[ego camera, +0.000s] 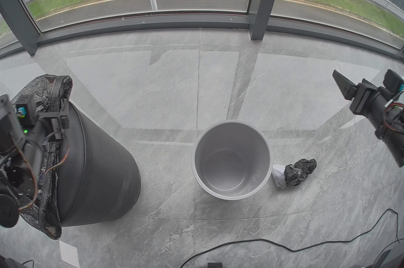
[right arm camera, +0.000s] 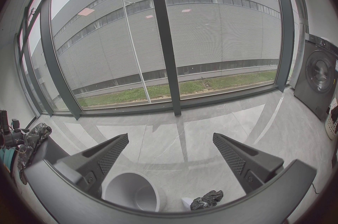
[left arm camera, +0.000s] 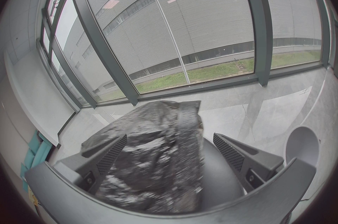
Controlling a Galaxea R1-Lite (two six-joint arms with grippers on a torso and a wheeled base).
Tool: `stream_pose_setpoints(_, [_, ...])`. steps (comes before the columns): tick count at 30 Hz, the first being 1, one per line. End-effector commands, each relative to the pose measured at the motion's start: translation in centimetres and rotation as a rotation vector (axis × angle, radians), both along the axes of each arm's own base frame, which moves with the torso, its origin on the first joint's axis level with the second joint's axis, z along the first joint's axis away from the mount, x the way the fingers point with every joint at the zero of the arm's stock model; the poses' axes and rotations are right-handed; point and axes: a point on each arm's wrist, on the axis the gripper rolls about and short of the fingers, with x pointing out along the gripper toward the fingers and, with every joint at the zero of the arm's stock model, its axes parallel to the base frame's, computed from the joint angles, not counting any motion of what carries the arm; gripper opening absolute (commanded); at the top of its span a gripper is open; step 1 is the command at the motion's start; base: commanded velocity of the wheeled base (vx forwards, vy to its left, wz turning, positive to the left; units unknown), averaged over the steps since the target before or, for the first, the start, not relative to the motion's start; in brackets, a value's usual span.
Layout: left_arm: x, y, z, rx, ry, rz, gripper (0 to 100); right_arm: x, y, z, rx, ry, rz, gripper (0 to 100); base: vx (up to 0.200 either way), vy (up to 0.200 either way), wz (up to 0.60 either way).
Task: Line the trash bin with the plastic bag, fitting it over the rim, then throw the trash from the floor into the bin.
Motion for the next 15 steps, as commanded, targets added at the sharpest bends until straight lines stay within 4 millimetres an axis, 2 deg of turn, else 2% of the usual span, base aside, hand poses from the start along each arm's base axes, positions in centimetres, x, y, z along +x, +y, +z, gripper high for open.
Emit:
stream_pose_setpoints(1, [6.9,-7.2,-4.1,0.080,0.075,-0.004,100,4.4,4.3,-4.4,-0.033,0.096,0.020,100,0.000,0.000,0.00])
stream_pose_setpoints(2, [7.8,-7.8,-4.4,0.092,0.085,-0.005,100,4.4,4.3,-4.5,-0.034,0.102,0.022,100,0.000,0.000,0.00])
stream_pose_setpoints(5, [8.7,-9.0,-4.7,0.123,0.100,-0.020,100,4.3,4.2,-4.8,-0.039,0.110,0.023,100,0.000,0.000,0.00])
stream_pose_setpoints(7, [8.9,-9.1,-4.5,0.124,0.097,-0.020,100,4.3,4.2,-4.8,-0.039,0.110,0.023,100,0.000,0.000,0.00])
stream_pose_setpoints(8, [9.5,-9.6,-3.7,0.117,0.081,0.006,100,4.4,4.2,-4.9,-0.041,0.115,0.022,100,0.000,0.000,0.00])
stream_pose_setpoints(15, [7.7,-10.7,-1.0,0.114,0.073,0.012,100,4.9,4.5,-5.7,-0.052,0.140,0.020,100,0.000,0.000,0.00])
